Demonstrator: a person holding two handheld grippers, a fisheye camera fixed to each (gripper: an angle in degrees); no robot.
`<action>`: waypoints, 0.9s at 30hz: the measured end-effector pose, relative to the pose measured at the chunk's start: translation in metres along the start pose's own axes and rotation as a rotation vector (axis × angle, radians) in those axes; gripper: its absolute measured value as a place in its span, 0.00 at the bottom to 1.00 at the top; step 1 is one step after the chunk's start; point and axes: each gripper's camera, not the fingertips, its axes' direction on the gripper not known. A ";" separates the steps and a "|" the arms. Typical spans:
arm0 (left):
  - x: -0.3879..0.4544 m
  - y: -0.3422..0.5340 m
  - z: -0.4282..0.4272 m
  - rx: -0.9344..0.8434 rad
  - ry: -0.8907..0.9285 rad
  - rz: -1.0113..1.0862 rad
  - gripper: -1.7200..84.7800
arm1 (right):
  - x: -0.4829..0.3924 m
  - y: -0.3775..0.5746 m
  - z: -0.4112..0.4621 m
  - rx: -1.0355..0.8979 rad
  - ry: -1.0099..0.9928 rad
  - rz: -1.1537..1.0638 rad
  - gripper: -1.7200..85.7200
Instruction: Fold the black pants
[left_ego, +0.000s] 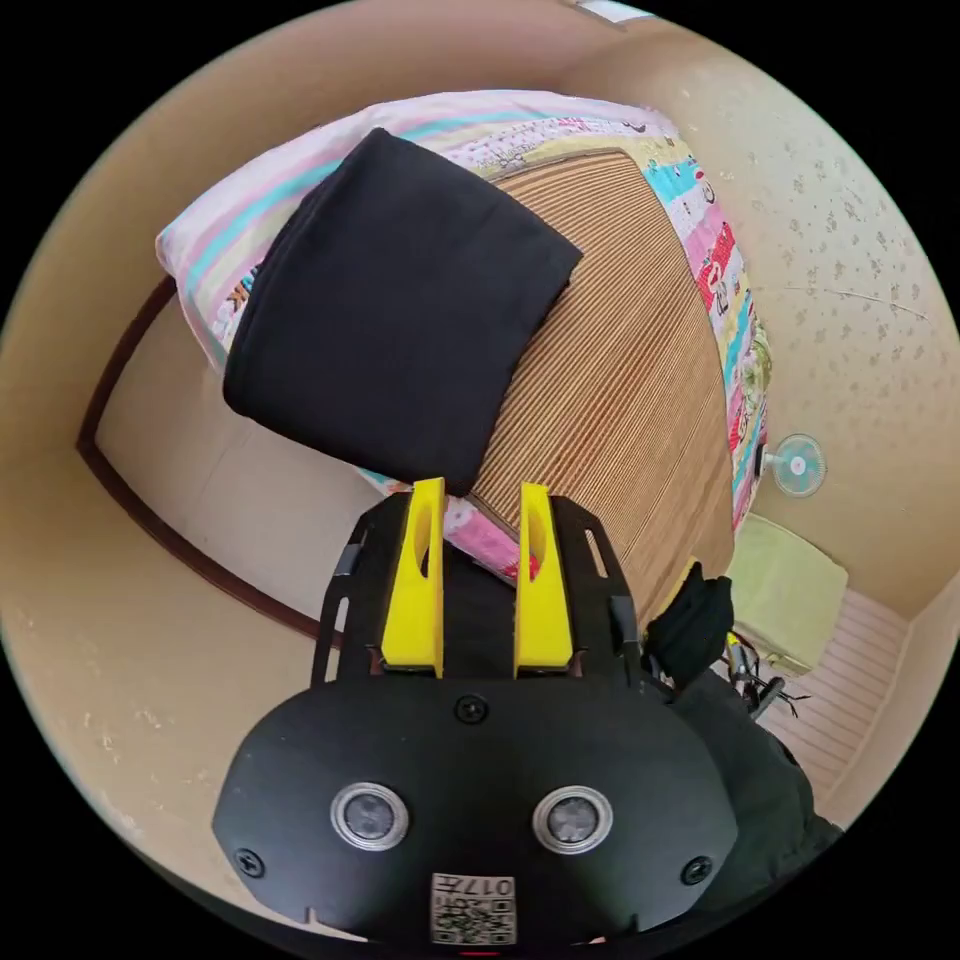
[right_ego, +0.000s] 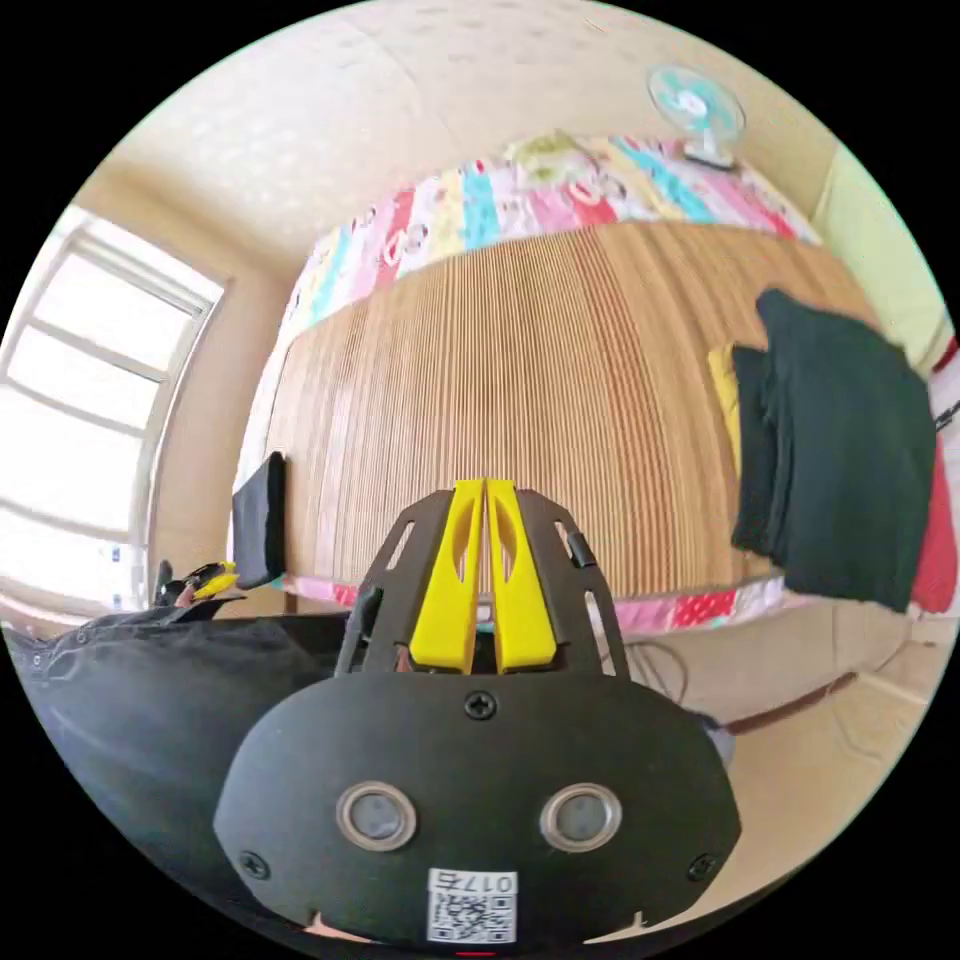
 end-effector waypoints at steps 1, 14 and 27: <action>-0.011 -0.011 -0.004 -0.017 0.047 -0.019 0.15 | -0.042 -0.002 -0.046 0.218 0.089 -0.066 0.02; -0.117 -0.090 -0.096 0.238 0.115 -0.252 0.18 | -0.168 0.078 -0.103 0.692 -0.633 -0.130 0.02; 0.050 -0.086 -0.124 0.186 0.417 0.245 0.08 | -0.225 0.088 -0.004 0.543 -0.859 -0.214 0.02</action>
